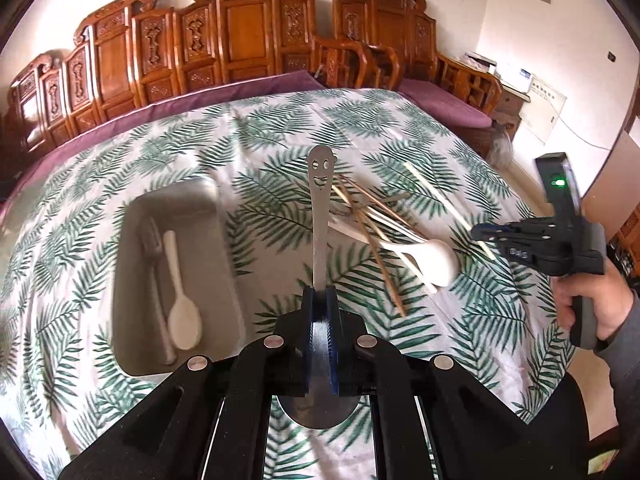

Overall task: Organize utensils
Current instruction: 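Lower the smiley spoon into the tray and open the left tool while the right carries the chopstick, then lower the wooden chopstick into the tray and open the right tool, then move both tools back toward the remaining utensil pile, then grasp a wooden chopstick with the left tool while the right grasps a white plastic spoon, then carry the chopstick and white spoon over the grey tray with both tools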

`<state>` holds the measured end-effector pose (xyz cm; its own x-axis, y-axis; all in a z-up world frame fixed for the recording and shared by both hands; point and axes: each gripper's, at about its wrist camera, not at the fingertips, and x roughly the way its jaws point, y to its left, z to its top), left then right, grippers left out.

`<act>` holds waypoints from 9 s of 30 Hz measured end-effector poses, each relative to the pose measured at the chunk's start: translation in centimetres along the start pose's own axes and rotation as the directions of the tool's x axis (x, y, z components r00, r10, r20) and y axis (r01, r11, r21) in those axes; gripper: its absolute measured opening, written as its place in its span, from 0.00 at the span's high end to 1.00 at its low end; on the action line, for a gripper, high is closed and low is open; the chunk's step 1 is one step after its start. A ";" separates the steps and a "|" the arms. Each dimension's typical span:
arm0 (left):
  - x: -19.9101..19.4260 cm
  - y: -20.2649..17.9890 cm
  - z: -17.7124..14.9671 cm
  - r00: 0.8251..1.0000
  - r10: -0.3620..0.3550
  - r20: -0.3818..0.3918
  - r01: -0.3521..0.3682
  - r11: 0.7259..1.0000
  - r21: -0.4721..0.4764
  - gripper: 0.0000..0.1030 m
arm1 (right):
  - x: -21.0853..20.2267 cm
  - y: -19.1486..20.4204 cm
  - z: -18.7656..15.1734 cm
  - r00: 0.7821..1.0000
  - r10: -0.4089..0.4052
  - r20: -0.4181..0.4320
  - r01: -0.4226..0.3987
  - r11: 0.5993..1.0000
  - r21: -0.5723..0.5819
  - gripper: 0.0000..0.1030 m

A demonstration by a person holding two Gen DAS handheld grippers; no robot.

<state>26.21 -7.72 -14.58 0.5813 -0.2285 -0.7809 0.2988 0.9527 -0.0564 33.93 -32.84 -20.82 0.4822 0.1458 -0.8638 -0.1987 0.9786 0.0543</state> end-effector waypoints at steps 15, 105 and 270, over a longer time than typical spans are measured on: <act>0.1 7.6 -0.1 0.994 0.107 -0.002 -0.107 0.990 -0.091 0.95 | -5.1 7.9 1.6 0.987 0.133 0.093 -0.119 0.982 -0.145 0.95; -6.0 12.1 0.4 0.997 0.065 0.049 -0.058 0.990 -0.131 0.82 | -3.5 22.4 8.6 0.949 0.312 -0.054 -0.317 0.933 -0.173 0.93; 2.4 13.2 0.6 0.997 -0.002 -0.071 -0.013 0.977 -0.214 0.95 | -3.2 16.5 5.7 0.974 0.213 -0.071 -0.223 0.958 -0.181 0.96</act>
<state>31.98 4.21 -16.82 0.5252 -0.2157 -0.8232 0.1219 0.9764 -0.1781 33.98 -16.31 -14.29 0.3670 0.3407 -0.8656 -0.4524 0.8784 0.1539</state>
